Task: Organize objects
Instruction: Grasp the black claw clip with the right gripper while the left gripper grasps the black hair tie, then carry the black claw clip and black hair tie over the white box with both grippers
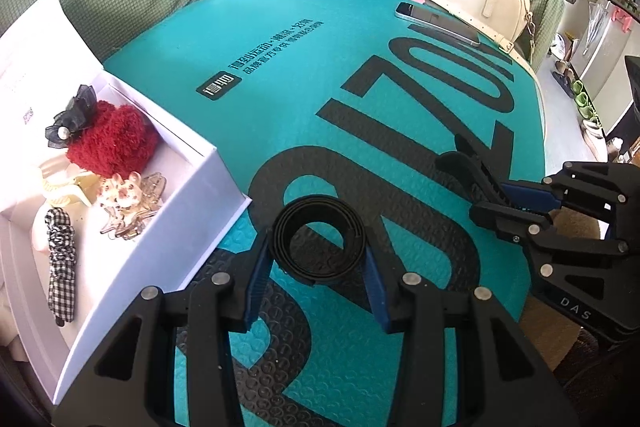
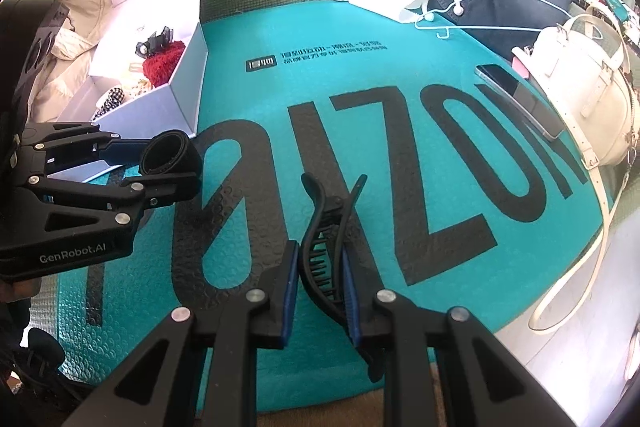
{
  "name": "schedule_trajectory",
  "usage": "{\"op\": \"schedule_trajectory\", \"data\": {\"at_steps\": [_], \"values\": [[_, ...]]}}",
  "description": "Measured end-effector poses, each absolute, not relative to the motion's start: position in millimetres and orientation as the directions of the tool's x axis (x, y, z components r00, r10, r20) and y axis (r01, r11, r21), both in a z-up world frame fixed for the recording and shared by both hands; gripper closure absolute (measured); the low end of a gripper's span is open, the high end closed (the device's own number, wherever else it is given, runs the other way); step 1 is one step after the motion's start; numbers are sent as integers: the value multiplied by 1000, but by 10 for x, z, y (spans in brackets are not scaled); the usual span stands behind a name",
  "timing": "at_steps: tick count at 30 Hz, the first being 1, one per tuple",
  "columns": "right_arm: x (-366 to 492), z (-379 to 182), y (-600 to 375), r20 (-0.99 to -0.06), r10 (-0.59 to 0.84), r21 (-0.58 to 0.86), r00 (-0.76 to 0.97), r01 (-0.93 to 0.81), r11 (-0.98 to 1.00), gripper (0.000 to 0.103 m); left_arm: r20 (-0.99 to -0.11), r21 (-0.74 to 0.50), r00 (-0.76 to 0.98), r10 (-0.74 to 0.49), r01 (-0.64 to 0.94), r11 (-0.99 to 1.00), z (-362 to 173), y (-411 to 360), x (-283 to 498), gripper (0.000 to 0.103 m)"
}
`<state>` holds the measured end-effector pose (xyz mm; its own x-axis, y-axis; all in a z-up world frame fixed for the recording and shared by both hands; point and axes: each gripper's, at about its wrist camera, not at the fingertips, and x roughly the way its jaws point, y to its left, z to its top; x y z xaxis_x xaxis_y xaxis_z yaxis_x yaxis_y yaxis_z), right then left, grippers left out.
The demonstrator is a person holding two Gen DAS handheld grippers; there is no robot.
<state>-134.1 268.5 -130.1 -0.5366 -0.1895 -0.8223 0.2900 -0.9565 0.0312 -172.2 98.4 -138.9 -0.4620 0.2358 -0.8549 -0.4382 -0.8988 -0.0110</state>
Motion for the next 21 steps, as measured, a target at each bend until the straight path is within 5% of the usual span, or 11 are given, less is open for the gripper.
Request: {"op": "schedule_trajectory", "data": {"at_steps": [21], "values": [[-1186,-843,2203,-780,-298,7,-550,468,-884,83,-850,-36,-494,183,-292,-956,-887,411,-1418,62]]}}
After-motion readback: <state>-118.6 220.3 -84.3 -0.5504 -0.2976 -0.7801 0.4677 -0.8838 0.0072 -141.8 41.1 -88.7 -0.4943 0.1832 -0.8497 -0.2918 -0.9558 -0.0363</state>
